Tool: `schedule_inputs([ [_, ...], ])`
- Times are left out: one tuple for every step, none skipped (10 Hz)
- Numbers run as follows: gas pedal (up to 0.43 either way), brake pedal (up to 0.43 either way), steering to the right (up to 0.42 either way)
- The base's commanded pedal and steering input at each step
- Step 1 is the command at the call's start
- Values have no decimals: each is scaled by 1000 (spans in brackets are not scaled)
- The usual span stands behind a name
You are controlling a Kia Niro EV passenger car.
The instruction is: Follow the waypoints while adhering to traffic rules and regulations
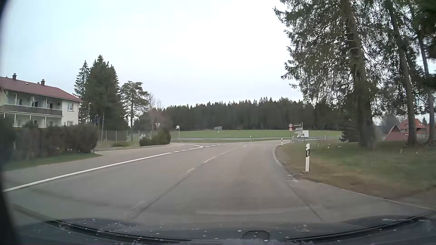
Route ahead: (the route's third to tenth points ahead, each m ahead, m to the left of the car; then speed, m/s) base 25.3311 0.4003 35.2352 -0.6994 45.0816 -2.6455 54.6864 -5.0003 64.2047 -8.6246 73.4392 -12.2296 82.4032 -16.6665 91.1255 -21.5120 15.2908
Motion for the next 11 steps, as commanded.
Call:
schedule_inputs([
  [110, 0, 22],
  [138, 0, 25],
  [138, 0, 25],
  [150, 0, 25],
  [150, 0, 25],
  [150, 0, 25],
  [157, 0, 25],
  [157, 0, 25],
  [169, 0, 25],
  [177, 0, 25],
  [189, 0, 25],
])
